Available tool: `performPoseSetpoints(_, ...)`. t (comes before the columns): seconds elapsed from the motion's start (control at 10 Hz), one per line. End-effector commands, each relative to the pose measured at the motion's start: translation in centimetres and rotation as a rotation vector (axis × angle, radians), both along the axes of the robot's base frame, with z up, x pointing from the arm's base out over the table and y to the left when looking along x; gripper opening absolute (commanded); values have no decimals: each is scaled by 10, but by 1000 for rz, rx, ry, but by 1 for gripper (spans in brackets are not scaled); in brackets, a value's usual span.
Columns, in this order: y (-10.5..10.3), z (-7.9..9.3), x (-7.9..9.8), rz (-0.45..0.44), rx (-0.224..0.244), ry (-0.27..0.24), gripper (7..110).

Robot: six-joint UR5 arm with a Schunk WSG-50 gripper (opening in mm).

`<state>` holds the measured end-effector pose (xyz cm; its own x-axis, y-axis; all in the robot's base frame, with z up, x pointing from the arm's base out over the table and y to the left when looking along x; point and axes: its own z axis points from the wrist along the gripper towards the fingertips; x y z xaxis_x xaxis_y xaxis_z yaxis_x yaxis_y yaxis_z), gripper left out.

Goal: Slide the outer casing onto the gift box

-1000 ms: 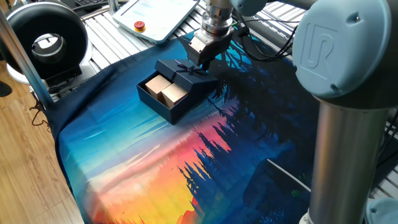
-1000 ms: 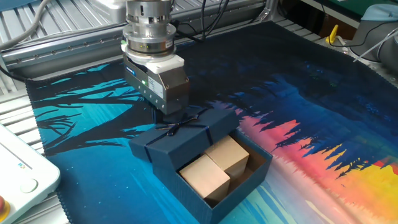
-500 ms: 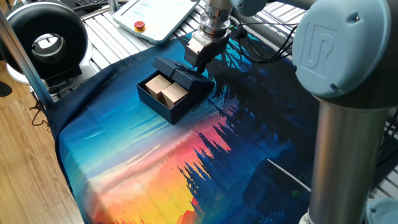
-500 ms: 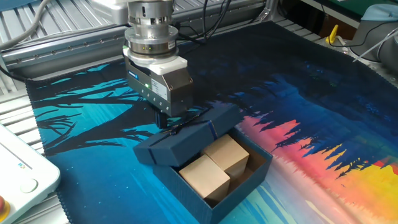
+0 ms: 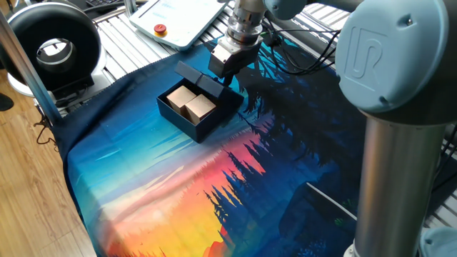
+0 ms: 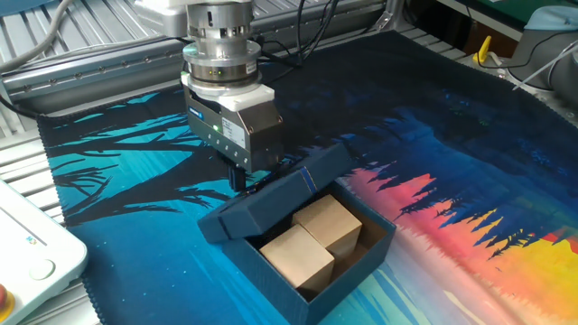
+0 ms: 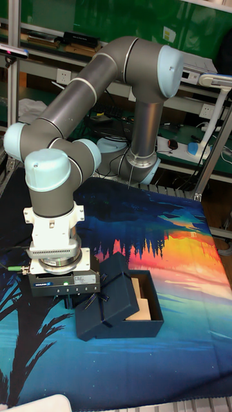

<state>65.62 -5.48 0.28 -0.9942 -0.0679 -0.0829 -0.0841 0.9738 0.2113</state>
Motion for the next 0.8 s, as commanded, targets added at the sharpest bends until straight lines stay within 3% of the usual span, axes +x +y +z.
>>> performPoseSetpoints(0.0,7,-1,5,-21,19,-16,7)
performPoseSetpoints(0.5,17,-5,8,-30,35,-26,7)
performPoseSetpoints(0.7,15,-1,4,-36,31,-7,7)
